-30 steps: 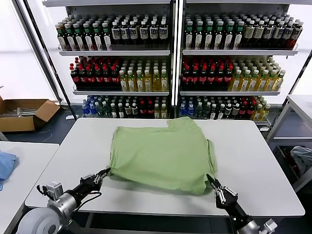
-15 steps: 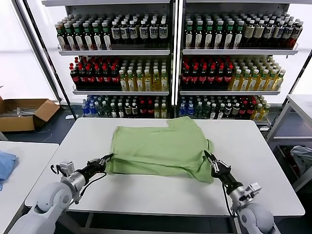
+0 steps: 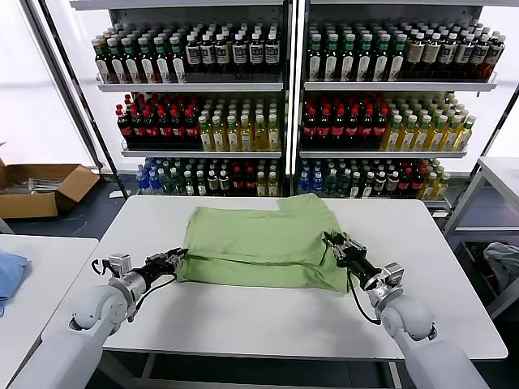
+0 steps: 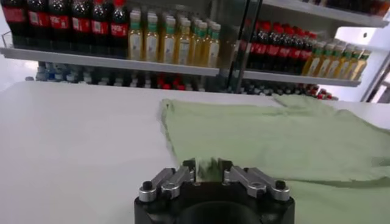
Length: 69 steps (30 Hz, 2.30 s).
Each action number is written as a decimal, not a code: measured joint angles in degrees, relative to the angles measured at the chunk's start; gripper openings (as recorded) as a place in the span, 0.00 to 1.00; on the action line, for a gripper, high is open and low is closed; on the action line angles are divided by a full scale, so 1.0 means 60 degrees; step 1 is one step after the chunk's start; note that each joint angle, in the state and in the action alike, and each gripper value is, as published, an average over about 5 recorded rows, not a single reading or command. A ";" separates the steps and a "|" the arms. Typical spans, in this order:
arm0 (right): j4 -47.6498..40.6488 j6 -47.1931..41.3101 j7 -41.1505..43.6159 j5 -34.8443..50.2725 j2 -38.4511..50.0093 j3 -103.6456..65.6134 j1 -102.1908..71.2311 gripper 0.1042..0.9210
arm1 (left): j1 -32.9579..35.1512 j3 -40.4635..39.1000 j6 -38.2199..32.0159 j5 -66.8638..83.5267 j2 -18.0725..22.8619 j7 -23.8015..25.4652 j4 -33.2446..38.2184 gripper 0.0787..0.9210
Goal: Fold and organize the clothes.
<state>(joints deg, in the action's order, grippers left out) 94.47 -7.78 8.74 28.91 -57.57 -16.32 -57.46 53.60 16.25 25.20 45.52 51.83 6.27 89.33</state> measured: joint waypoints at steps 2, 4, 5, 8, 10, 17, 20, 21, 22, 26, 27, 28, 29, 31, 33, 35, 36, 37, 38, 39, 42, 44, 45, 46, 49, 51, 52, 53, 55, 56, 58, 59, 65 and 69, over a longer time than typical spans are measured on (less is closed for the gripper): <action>0.0243 -0.0190 -0.0167 -0.0056 0.0091 -0.0115 -0.0255 0.50 | 0.0108 0.0118 0.0039 -0.0021 -0.0040 -0.0046 0.0077 0.39; 0.0507 -0.0382 -0.0339 -0.0106 0.0155 -0.0242 -0.0550 0.57 | 0.0265 0.0255 0.0079 -0.0041 -0.0062 -0.0094 0.0213 0.47; 0.0637 -0.0478 -0.0421 -0.0132 0.0174 -0.0302 -0.0701 0.61 | 0.0353 0.0325 0.0099 -0.0052 -0.0065 -0.0115 0.0294 0.50; 0.1004 -0.0781 -0.0666 -0.0227 0.0195 -0.0447 -0.1158 0.71 | 0.0642 0.0486 0.0160 -0.0095 -0.0031 -0.0168 0.0551 0.62; 0.1190 -0.1004 -0.0838 -0.0296 0.0181 -0.0508 -0.1438 0.78 | 0.0820 0.0537 0.0205 -0.0145 0.0009 -0.0206 0.0695 0.69; 0.1518 -0.1819 -0.1384 -0.0427 0.0015 -0.0552 -0.2079 0.84 | 0.1127 0.0543 0.0325 -0.0394 0.0186 -0.0346 0.0876 0.87; 0.1564 -0.2084 -0.1543 -0.0421 -0.0079 -0.0534 -0.2200 0.75 | 0.1172 0.0479 0.0338 -0.0469 0.0276 -0.0357 0.0855 0.88; 0.1578 -0.2150 -0.1585 -0.0409 -0.0105 -0.0530 -0.2229 0.71 | 0.1182 0.0452 0.0341 -0.0483 0.0302 -0.0356 0.0837 0.86; 0.1595 -0.2208 -0.1622 -0.0392 -0.0126 -0.0527 -0.2255 0.67 | 0.1189 0.0425 0.0345 -0.0494 0.0325 -0.0353 0.0814 0.84; 0.1664 -0.2380 -0.1740 -0.0310 -0.0181 -0.0529 -0.2345 0.53 | 0.1202 0.0320 0.0331 -0.0533 0.0388 -0.0330 0.0726 0.72; 0.1680 -0.2407 -0.1759 -0.0291 -0.0194 -0.0533 -0.2367 0.50 | 0.1207 0.0296 0.0322 -0.0545 0.0398 -0.0325 0.0714 0.69; 0.1695 -0.2427 -0.1775 -0.0277 -0.0207 -0.0540 -0.2388 0.46 | 0.1215 0.0274 0.0313 -0.0555 0.0407 -0.0321 0.0705 0.65; 0.1713 -0.2443 -0.1785 -0.0261 -0.0217 -0.0549 -0.2412 0.43 | 0.1225 0.0253 0.0306 -0.0564 0.0412 -0.0316 0.0701 0.61; 0.1761 -0.2470 -0.1799 -0.0227 -0.0225 -0.0573 -0.2469 0.35 | 0.1258 0.0223 0.0301 -0.0577 0.0401 -0.0303 0.0706 0.54; 0.1827 -0.2491 -0.1797 -0.0202 -0.0215 -0.0601 -0.2544 0.29 | 0.1306 0.0211 0.0299 -0.0582 0.0376 -0.0283 0.0728 0.48; 0.1912 -0.2513 -0.1785 -0.0191 -0.0206 -0.0631 -0.2632 0.22 | 0.1371 0.0216 0.0299 -0.0585 0.0339 -0.0265 0.0774 0.41; 0.1963 -0.2528 -0.1779 -0.0189 -0.0205 -0.0647 -0.2680 0.18 | 0.1410 0.0224 0.0299 -0.0593 0.0318 -0.0258 0.0804 0.38; 0.2018 -0.2544 -0.1776 -0.0186 -0.0207 -0.0663 -0.2731 0.14 | 0.1453 0.0236 0.0299 -0.0602 0.0298 -0.0254 0.0837 0.34; 0.2081 -0.2559 -0.1771 -0.0182 -0.0206 -0.0681 -0.2787 0.11 | 0.1500 0.0253 0.0299 -0.0613 0.0282 -0.0252 0.0873 0.31; 0.2154 -0.2572 -0.1763 -0.0177 -0.0201 -0.0701 -0.2852 0.08 | 0.1553 0.0275 0.0299 -0.0626 0.0270 -0.0252 0.0914 0.28; 0.2435 -0.2595 -0.1718 -0.0171 -0.0172 -0.0792 -0.3097 0.04 | 0.1766 0.0385 0.0298 -0.0648 0.0264 -0.0267 0.1084 0.17; 0.2675 -0.2602 -0.1668 -0.0191 -0.0173 -0.0883 -0.3317 0.03 | 0.1968 0.0508 0.0296 -0.0650 0.0260 -0.0284 0.1249 0.10; 0.2806 -0.2604 -0.1637 -0.0213 -0.0186 -0.0938 -0.3447 0.03 | 0.2091 0.0592 0.0292 -0.0653 0.0252 -0.0293 0.1350 0.08; 0.2939 -0.2603 -0.1602 -0.0242 -0.0202 -0.0996 -0.3588 0.03 | 0.2228 0.0688 0.0287 -0.0659 0.0242 -0.0303 0.1460 0.05; 0.3320 -0.2570 -0.1485 -0.0384 -0.0258 -0.1186 -0.4050 0.03 | 0.2736 0.1050 0.0279 -0.0682 0.0237 -0.0354 0.1847 0.02; 0.3555 -0.2527 -0.1402 -0.0505 -0.0297 -0.1327 -0.4376 0.03 | 0.3164 0.1337 0.0299 -0.0693 0.0277 -0.0408 0.2163 0.02; 0.3670 -0.2507 -0.1359 -0.0571 -0.0320 -0.1408 -0.4547 0.03 | 0.3394 0.1490 0.0314 -0.0700 0.0307 -0.0437 0.2336 0.02; 0.3781 -0.2491 -0.1316 -0.0639 -0.0345 -0.1494 -0.4717 0.03 | 0.3644 0.1655 0.0331 -0.0709 0.0344 -0.0464 0.2521 0.02; 0.4002 -0.2469 -0.1220 -0.0789 -0.0407 -0.1685 -0.5068 0.03 | 0.4158 0.2004 0.0360 -0.0734 0.0429 -0.0503 0.2904 0.02; 0.4110 -0.2458 -0.1167 -0.0873 -0.0442 -0.1786 -0.5246 0.03 | 0.4424 0.2189 0.0372 -0.0751 0.0477 -0.0514 0.3103 0.02; 0.4317 -0.2420 -0.1058 -0.1053 -0.0522 -0.1979 -0.5600 0.03 | 0.4946 0.2553 0.0394 -0.0789 0.0574 -0.0515 0.3485 0.02; 0.4409 -0.2392 -0.1006 -0.1146 -0.0567 -0.2064 -0.5772 0.03 | 0.5200 0.2732 0.0408 -0.0811 0.0626 -0.0513 0.3672 0.02; 0.4795 -0.2148 -0.0843 -0.1607 -0.0763 -0.2444 -0.6501 0.16 | 0.6363 0.3500 0.0508 -0.0961 0.0964 -0.0522 0.4610 0.02; 0.5026 -0.1954 -0.0784 -0.1659 -0.0780 -0.2703 -0.6698 0.30 | 0.6762 0.3828 0.0599 -0.1039 0.1144 -0.0583 0.5080 0.10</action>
<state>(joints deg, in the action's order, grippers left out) 124.63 -19.51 4.03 18.96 -62.24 -32.54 -97.65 94.17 39.22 28.80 39.28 58.70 2.77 119.82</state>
